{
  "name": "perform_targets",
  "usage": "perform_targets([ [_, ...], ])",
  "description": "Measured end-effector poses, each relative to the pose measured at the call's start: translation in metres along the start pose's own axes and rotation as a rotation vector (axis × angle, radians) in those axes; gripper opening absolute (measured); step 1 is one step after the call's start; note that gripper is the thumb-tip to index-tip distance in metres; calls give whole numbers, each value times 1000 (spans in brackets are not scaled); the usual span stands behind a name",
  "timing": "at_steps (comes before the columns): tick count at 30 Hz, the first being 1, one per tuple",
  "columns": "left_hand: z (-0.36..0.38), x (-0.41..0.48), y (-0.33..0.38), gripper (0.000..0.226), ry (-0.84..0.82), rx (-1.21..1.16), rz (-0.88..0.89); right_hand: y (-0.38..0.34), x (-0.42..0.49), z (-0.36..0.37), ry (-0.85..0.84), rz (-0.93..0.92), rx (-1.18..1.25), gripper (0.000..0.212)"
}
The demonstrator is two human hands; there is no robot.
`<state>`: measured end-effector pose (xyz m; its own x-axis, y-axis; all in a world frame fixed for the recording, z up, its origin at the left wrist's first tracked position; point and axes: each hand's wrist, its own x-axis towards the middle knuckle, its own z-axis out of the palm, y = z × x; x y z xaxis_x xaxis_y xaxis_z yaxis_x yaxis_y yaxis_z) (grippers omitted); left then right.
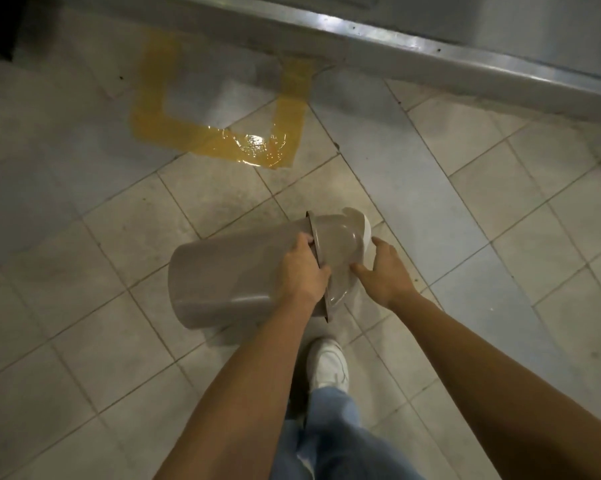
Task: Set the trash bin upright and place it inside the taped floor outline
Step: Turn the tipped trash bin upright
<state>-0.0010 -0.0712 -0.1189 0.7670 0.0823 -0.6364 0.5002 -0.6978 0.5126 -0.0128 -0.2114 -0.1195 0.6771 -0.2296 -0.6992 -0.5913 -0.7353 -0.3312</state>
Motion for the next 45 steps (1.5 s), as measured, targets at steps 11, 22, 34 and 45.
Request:
perform_targets([
  [11, 8, 11, 4, 28, -1, -51, -61, -1, 5, 11, -51, -37, 39, 76],
  [22, -15, -4, -7, 26, 20, -125, 1, -11, -11, 1, -12, -37, 284, 55],
  [34, -80, -43, -24, 14, -65, -432, -11, -41, -48, -27, 95, 53, 577, 43],
  [45, -108, -43, -65, 17, -89, -879, -132, -43, -57, -26, -42, 125, 698, 97],
])
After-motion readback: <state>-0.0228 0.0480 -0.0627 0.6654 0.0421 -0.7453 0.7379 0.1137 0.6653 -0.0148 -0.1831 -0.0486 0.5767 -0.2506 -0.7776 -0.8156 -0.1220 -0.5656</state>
